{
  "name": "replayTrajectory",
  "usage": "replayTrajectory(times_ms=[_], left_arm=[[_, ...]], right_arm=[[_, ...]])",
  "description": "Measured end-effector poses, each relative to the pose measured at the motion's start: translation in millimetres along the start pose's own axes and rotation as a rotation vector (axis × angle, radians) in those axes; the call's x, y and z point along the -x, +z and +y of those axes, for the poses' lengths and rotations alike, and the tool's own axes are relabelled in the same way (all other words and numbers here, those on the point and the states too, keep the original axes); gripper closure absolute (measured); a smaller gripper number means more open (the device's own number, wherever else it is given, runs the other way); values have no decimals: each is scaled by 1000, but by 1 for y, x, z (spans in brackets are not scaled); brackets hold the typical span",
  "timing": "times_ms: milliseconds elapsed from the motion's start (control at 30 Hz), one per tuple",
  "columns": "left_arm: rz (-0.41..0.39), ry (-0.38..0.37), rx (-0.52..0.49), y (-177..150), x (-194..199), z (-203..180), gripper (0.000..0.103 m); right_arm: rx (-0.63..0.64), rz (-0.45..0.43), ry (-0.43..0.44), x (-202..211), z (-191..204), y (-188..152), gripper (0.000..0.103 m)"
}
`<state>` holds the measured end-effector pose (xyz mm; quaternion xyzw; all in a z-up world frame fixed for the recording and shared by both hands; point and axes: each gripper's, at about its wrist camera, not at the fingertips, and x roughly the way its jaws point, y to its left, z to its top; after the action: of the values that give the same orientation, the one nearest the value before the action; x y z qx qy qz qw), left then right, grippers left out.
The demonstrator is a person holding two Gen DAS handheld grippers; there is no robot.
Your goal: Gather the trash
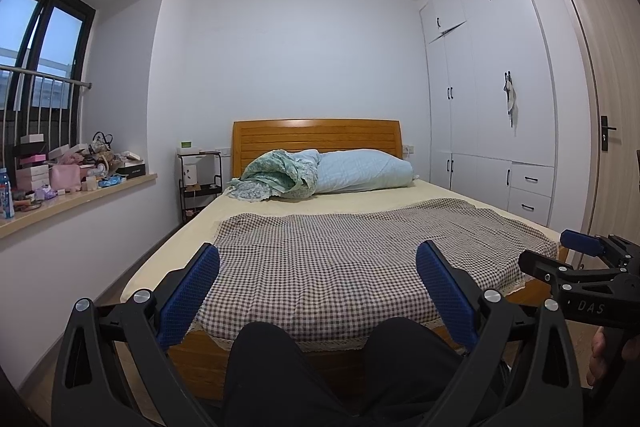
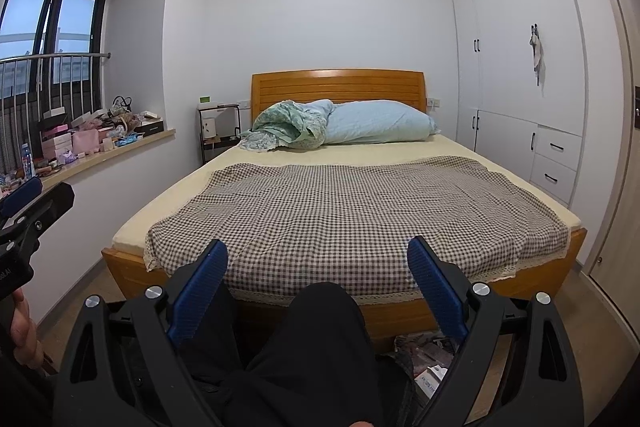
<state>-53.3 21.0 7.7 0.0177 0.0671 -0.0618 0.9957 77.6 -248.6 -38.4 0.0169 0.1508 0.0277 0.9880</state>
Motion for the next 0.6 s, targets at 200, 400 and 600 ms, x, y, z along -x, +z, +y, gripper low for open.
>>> replayTrajectory(times_ms=[200, 400, 600], left_arm=[[-5, 2, 0, 1, 1, -2, 8], [-15, 12, 4, 1, 4, -4, 8], [-18, 14, 4, 1, 5, -6, 8]], right_arm=[[9, -5, 2, 0, 4, -1, 16], [14, -15, -8, 1, 4, 0, 16], [10, -21, -11, 1, 4, 0, 16]])
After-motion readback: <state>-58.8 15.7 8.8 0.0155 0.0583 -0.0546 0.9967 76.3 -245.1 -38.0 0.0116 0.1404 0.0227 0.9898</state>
